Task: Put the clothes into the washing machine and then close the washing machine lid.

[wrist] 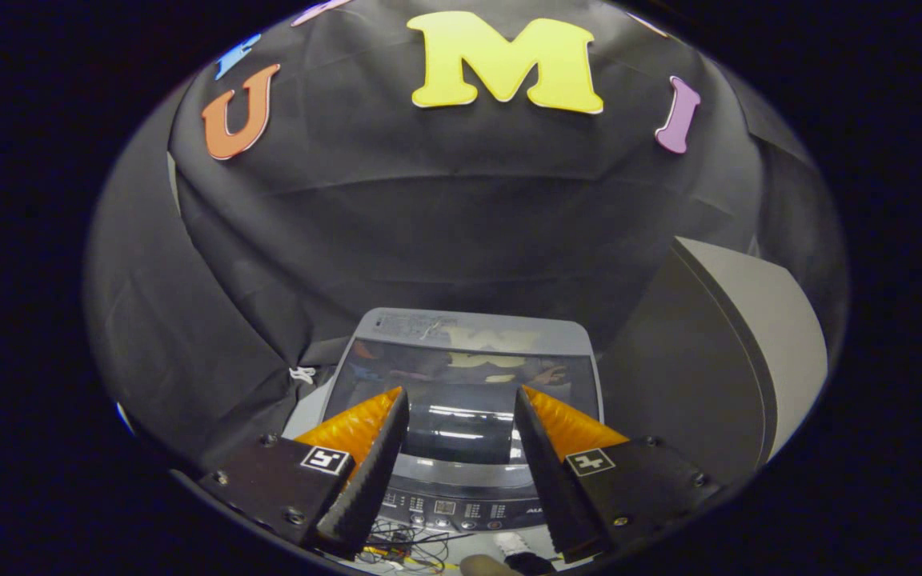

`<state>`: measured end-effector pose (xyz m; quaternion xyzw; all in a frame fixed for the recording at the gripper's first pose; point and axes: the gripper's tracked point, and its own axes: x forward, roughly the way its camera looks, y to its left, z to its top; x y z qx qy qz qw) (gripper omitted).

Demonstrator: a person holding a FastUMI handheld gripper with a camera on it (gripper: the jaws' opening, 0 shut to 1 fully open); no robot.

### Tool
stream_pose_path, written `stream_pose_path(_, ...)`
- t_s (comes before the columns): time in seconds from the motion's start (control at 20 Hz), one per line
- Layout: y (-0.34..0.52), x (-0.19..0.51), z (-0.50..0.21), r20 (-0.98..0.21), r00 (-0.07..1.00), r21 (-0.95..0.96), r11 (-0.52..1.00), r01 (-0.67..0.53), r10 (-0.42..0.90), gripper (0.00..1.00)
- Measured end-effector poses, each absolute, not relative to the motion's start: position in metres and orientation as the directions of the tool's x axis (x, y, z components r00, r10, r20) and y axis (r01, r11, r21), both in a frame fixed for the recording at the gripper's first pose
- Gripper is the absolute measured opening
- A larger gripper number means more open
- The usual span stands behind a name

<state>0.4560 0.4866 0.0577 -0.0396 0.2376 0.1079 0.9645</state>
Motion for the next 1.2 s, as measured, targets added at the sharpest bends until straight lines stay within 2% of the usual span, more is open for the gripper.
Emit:
stream_pose_path(0.15, 0.478, 0.441, 0.068, -0.44, 0.877, -0.03, 0.973, -0.229, 0.193, 0.84)
stream_pose_path(0.6, 0.394, 0.365, 0.123, -0.209, 0.947, 0.009, 0.969, -0.248, 0.244, 0.84)
stream_pose_path(0.65, 0.381, 0.358, 0.127, -0.184, 0.952, 0.003, 0.969, -0.248, 0.244, 0.87)
stream_pose_path(0.7, 0.364, 0.348, 0.133, -0.155, 0.958, -0.005, 0.969, -0.247, 0.243, 0.95)
stream_pose_path(0.75, 0.35, 0.339, 0.139, -0.127, 0.961, -0.007, 0.969, -0.248, 0.245, 0.97)
stream_pose_path(0.95, 0.29, 0.293, 0.147, -0.037, 0.966, 0.017, 0.966, -0.256, 0.257, 0.97)
stream_pose_path(1.2, 0.202, 0.243, 0.134, 0.008, 0.971, 0.058, 0.969, -0.238, 0.238, 0.98)
